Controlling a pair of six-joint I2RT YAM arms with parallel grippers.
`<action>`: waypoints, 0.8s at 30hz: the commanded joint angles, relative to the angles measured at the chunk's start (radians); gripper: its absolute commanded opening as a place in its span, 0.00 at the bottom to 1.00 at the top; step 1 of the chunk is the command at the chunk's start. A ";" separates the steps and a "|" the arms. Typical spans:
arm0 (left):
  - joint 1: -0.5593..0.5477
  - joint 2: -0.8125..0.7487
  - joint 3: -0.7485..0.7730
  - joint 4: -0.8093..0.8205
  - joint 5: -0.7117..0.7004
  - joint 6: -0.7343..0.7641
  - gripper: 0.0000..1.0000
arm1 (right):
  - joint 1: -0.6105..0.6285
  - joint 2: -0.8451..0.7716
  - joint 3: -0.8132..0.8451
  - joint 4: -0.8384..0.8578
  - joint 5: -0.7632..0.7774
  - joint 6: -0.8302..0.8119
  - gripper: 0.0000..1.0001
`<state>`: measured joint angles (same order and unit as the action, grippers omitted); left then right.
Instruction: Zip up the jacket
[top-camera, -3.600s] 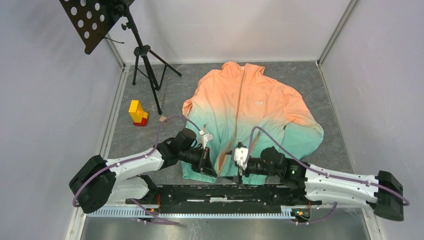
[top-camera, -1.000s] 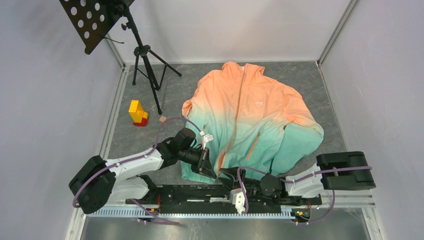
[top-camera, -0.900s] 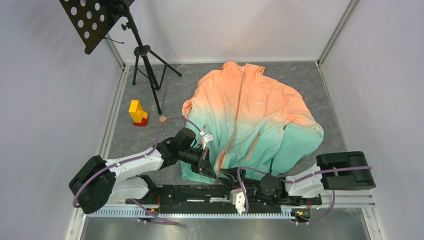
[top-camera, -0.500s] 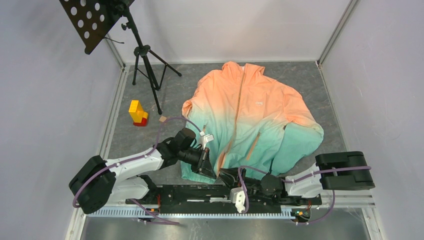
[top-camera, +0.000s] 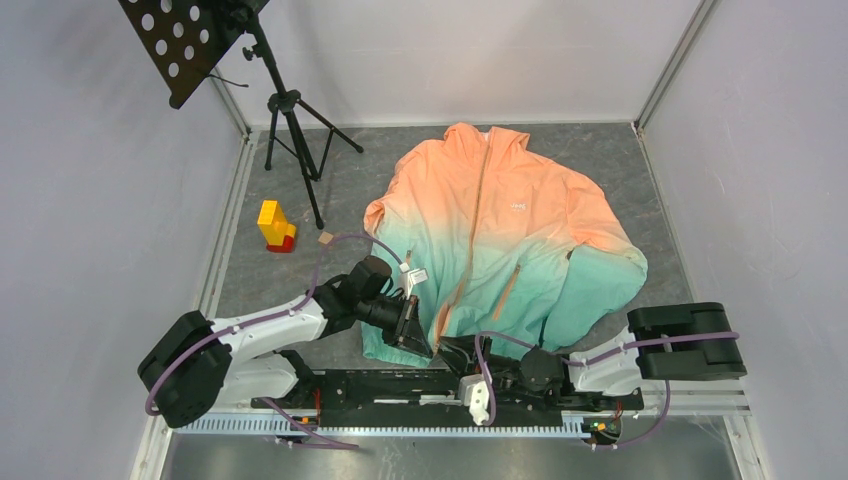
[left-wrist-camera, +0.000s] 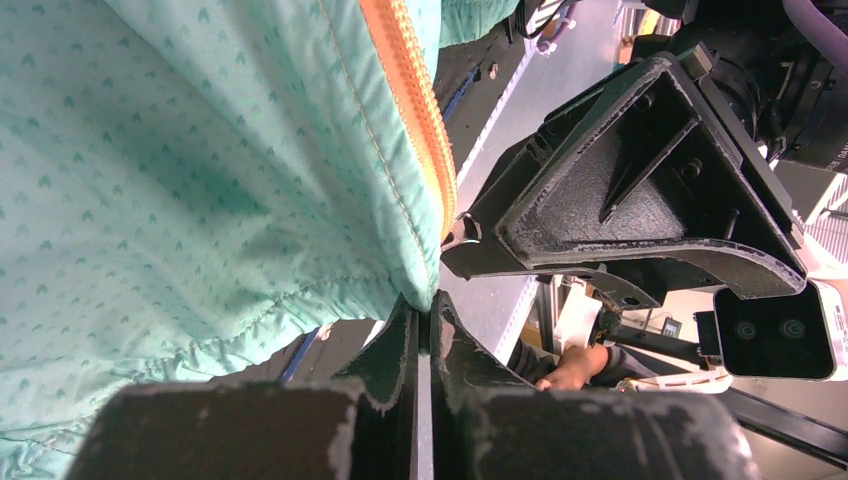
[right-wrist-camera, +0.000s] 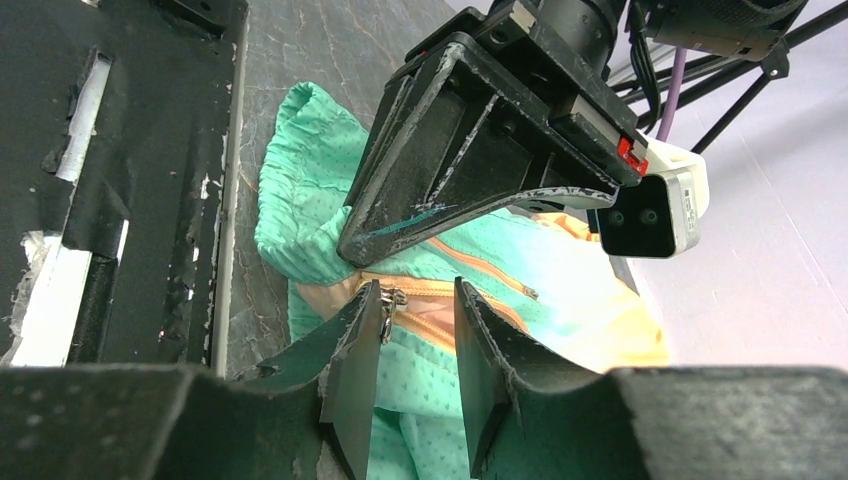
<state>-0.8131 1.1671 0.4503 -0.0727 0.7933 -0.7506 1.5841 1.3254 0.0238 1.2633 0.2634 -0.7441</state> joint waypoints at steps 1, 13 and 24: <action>0.002 -0.005 0.024 0.020 0.044 -0.021 0.02 | 0.005 0.018 -0.008 0.055 0.006 0.020 0.38; 0.002 -0.003 0.023 0.019 0.043 -0.023 0.02 | 0.005 0.029 -0.007 0.061 0.046 0.029 0.32; 0.002 -0.004 0.029 -0.007 0.026 -0.025 0.02 | 0.006 0.019 0.021 0.017 0.093 0.082 0.00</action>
<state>-0.8127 1.1671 0.4503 -0.0727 0.7956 -0.7509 1.5845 1.3518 0.0242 1.2594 0.3145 -0.7086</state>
